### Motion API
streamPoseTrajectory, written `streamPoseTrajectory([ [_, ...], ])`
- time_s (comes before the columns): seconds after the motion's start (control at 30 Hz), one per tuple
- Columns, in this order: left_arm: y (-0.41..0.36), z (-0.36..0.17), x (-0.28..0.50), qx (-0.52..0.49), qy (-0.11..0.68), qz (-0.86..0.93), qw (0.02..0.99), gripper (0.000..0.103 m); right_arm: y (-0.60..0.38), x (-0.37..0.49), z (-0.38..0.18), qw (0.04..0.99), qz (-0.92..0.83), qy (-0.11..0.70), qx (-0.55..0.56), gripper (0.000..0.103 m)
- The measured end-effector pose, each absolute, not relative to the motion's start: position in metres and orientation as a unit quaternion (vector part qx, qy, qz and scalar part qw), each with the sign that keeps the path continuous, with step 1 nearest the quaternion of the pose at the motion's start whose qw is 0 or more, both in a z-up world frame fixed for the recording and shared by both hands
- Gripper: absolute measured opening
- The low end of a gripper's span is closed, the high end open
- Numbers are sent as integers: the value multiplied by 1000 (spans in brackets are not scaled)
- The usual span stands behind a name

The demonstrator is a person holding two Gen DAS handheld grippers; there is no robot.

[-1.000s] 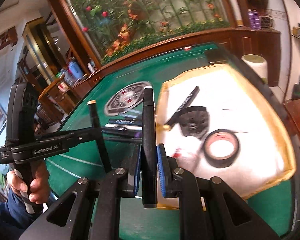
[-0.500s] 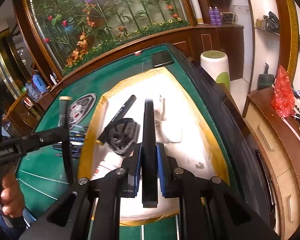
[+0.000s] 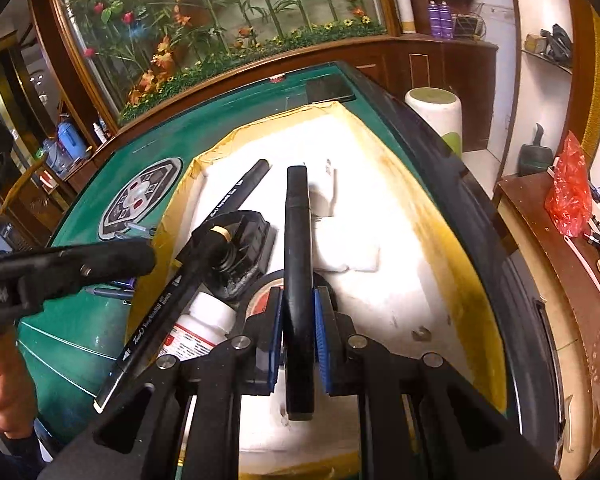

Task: Organize rigid objects
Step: 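Carry the marker into the tray with the left tool while the right carries its marker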

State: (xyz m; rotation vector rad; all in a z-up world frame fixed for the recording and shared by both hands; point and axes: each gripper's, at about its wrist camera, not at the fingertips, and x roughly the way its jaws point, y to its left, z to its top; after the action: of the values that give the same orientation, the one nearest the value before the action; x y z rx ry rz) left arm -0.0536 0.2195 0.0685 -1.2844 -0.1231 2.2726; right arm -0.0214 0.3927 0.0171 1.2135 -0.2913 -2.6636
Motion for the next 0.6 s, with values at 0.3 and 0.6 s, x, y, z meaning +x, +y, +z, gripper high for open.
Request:
streamPoseTrajectory([
  [0.3, 232, 55, -10, -446, 54, 862, 234, 16, 402, -10, 31, 92, -911, -116, 384, 15],
  [0.6, 269, 48, -10, -441, 83, 856, 256, 16, 410, 5, 47, 91, -919, -133, 361, 19],
])
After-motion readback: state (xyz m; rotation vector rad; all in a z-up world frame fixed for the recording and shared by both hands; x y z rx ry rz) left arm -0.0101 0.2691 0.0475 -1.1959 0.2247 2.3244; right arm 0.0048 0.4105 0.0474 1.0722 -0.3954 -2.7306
